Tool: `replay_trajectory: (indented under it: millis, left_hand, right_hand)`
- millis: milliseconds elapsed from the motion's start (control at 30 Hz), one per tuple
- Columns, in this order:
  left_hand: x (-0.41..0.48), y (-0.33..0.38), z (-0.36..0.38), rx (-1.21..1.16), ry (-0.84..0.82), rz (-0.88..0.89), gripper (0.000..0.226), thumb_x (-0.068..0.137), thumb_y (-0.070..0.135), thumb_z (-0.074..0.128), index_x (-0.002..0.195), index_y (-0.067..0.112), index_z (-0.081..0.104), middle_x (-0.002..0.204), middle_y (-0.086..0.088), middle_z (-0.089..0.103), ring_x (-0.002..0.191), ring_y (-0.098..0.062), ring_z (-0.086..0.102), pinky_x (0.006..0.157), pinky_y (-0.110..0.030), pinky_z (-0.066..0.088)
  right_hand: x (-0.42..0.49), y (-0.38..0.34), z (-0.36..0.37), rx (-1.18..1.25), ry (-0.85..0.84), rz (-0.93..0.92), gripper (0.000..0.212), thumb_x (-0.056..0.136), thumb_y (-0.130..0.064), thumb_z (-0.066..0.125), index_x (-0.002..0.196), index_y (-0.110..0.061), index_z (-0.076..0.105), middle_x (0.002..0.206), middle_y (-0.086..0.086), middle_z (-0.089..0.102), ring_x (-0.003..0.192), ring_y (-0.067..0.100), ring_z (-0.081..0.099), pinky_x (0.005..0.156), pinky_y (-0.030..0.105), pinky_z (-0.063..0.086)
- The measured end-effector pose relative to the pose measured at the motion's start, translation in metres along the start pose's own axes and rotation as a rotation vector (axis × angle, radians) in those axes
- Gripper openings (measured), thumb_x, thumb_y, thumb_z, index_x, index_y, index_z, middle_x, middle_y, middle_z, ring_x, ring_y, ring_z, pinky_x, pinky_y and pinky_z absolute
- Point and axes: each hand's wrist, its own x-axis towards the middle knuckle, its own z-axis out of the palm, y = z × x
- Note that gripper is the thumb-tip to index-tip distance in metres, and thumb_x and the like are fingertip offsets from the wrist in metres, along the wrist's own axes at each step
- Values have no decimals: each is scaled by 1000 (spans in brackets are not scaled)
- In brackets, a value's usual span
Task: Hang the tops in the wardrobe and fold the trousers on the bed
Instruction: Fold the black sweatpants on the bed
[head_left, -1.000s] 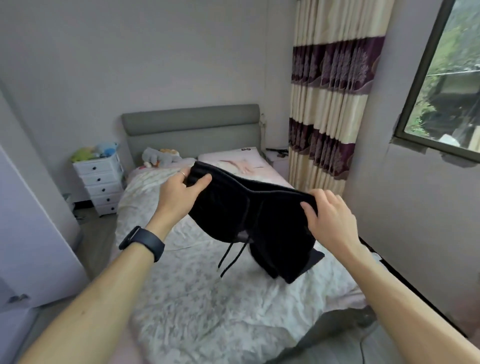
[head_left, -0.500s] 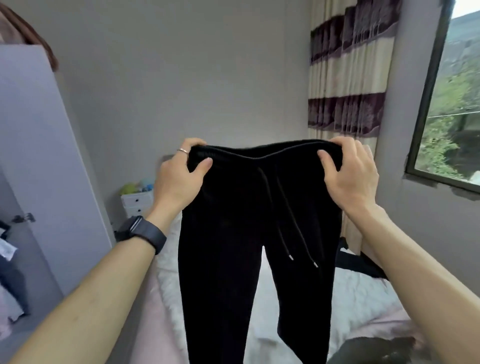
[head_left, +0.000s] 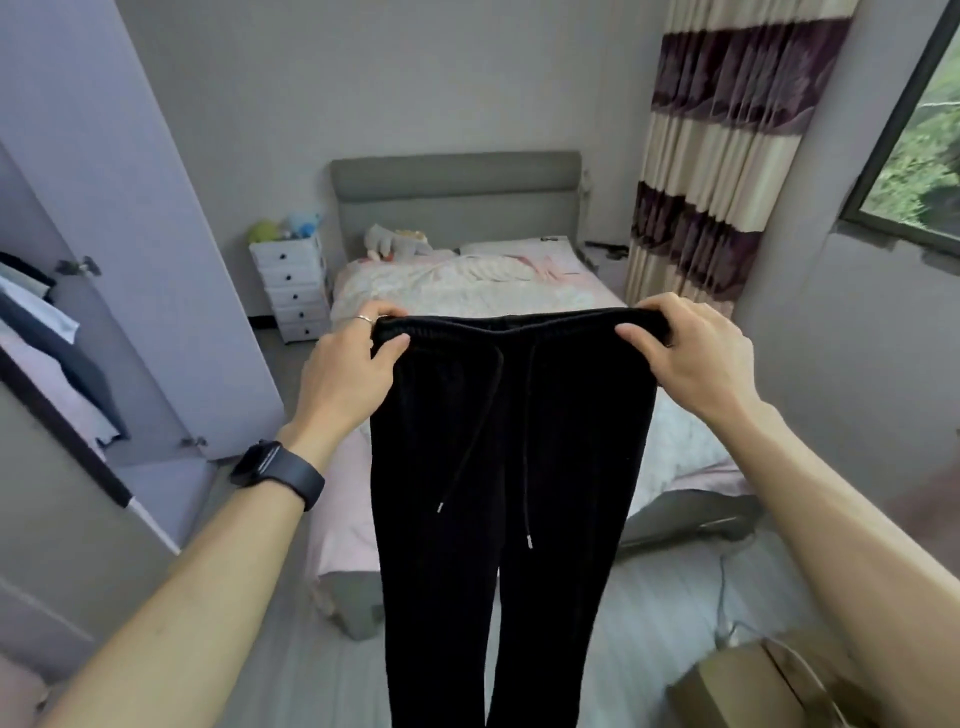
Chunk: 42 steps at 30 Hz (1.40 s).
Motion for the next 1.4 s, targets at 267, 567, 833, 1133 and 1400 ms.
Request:
replay_trajectory:
  millis: [267,567,833,1133,1400]
  left_hand:
    - [-83,-36,33,45,-91,-17,28,103,27,50,123,46,47,68,11,50,62,-17,55,59,-36,37]
    - [-104,-48,78,28,6,-101,26,98,29,56,117,47,52,99,35,50,78,9,53,68,-13,38]
    - [-75,-32,125,115,50,-218,33,100,27,54,125,48,50,84,19,63,73,-4,55,67,-24,44]
    - [15,-41,152,104,28,-218,30,105,22,44,126,43,49,85,11,62,76,-9,54,65,-22,37]
    - [141,-101,199,62,94,-214,27,104,23,45,127,37,49,94,6,61,81,-19,57,69,-37,44]
  right_hand:
    - [-80,4,34,165,-67,154,49,80,-76,62,96,-30,61,77,-20,59,62,0,50,59,21,35]
    - [-106,42,62,395,-279,148,24,89,-45,72,106,-37,58,85,-17,65,65,5,61,68,25,47]
    - [-78,87,94,390,-273,166,26,90,-42,71,109,-24,67,100,-8,68,69,3,58,70,26,43]
    - [16,111,144,488,-153,98,27,84,-50,77,96,-29,64,88,-14,61,73,-1,55,68,5,38]
    - [132,120,248,468,-94,70,30,86,-55,72,102,-31,65,91,-20,61,69,-4,54,71,6,35]
